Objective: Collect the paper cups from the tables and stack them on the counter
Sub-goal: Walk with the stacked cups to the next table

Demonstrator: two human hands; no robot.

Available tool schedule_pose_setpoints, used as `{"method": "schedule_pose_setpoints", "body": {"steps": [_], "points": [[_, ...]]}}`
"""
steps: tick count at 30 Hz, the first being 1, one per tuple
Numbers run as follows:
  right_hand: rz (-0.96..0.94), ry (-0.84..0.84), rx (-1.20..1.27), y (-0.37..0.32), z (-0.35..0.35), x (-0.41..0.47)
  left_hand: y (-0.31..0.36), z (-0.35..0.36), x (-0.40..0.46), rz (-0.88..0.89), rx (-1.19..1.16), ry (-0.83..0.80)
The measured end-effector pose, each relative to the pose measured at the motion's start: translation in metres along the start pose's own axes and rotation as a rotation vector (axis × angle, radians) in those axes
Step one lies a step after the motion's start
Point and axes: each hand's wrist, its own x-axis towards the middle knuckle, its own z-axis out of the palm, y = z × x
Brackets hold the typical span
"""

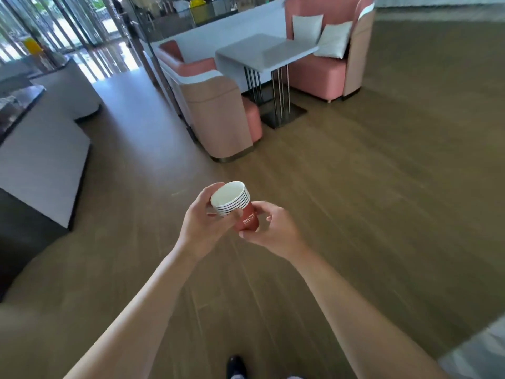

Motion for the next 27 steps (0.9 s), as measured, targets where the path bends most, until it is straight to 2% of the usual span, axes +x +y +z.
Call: {"method": "schedule_pose_setpoints", "body": {"steps": [5, 10, 17, 27], "points": [[0.089, 0.111, -0.036, 0.031, -0.057, 0.012, 0.007, 0.064, 0.051, 0.040, -0.007, -0.128], [0.187, 0.322, -0.090, 0.061, -0.122, 0.014, 0.018, 0.147, 0.109, 0.111, -0.028, -0.395], [0.388, 0.570, -0.291, 0.085, -0.212, 0.044, 0.048, 0.257, 0.205, 0.251, -0.140, -0.713], [0.553, 0.766, -0.435, 0.084, -0.258, 0.109, 0.071, 0.323, 0.311, 0.338, -0.263, -0.930]]}}
